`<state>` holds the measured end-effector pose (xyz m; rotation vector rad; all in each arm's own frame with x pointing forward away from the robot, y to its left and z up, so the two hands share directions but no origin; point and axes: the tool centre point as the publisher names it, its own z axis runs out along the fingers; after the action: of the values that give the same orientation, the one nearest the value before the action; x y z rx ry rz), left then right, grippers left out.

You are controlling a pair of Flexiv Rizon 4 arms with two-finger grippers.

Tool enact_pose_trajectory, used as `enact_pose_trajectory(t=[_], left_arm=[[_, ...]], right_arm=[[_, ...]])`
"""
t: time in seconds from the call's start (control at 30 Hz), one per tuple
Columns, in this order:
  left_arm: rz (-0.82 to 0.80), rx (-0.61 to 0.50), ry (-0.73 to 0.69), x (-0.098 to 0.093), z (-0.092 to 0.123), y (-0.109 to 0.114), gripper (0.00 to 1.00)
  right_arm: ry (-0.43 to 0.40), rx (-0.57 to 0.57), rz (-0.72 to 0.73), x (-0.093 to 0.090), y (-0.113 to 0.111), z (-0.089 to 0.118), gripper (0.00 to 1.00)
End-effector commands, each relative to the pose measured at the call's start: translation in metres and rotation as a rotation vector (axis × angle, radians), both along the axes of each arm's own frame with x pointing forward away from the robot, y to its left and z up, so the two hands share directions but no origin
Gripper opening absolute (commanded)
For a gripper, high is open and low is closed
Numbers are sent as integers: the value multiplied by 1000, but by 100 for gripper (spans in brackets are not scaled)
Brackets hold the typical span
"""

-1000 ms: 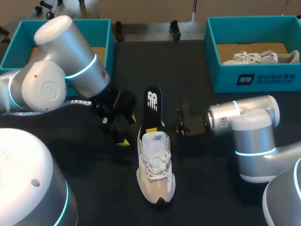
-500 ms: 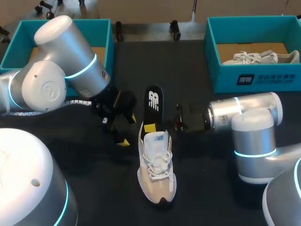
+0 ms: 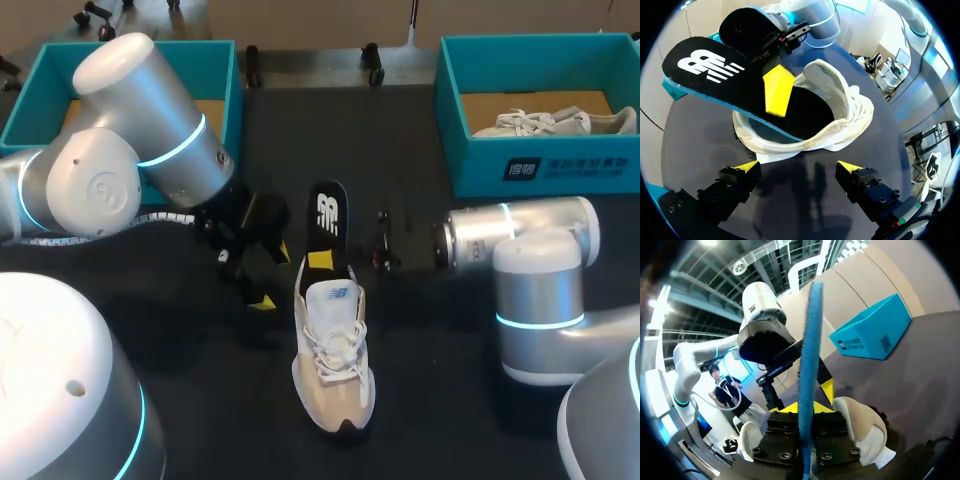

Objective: Take the shoe out of the shoebox, open the shoe tongue, remove and reinsert the insole, then place the shoe into the shoebox

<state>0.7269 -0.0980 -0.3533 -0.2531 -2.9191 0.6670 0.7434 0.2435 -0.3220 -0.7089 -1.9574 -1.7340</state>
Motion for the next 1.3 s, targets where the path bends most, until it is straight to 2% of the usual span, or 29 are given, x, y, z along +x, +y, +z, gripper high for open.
enact_pose_trajectory(t=[0.03,0.5,0.63,0.73,0.77,0.87,1.03,1.3], left_arm=[[1,-2,-1,0,-1,0,100],[1,-2,-1,0,-1,0,100],[1,-2,-1,0,-1,0,100],[1,-2,-1,0,-1,0,100],[1,-2,-1,0,-1,0,100],[1,-2,-1,0,-1,0,100],[1,-2,-1,0,-1,0,100],[1,-2,-1,0,-1,0,100]], right_arm=[[15,-1,7,0,2,-7,0],[166,-32,23,-23,6,-27,0],[175,-35,26,-26,8,-30,0],[162,-32,18,-27,7,-28,0],[155,-31,18,-27,7,-26,4],[127,-37,15,-26,8,-20,28],[86,-50,13,-22,7,-9,34],[35,-36,-12,-13,6,1,33]])
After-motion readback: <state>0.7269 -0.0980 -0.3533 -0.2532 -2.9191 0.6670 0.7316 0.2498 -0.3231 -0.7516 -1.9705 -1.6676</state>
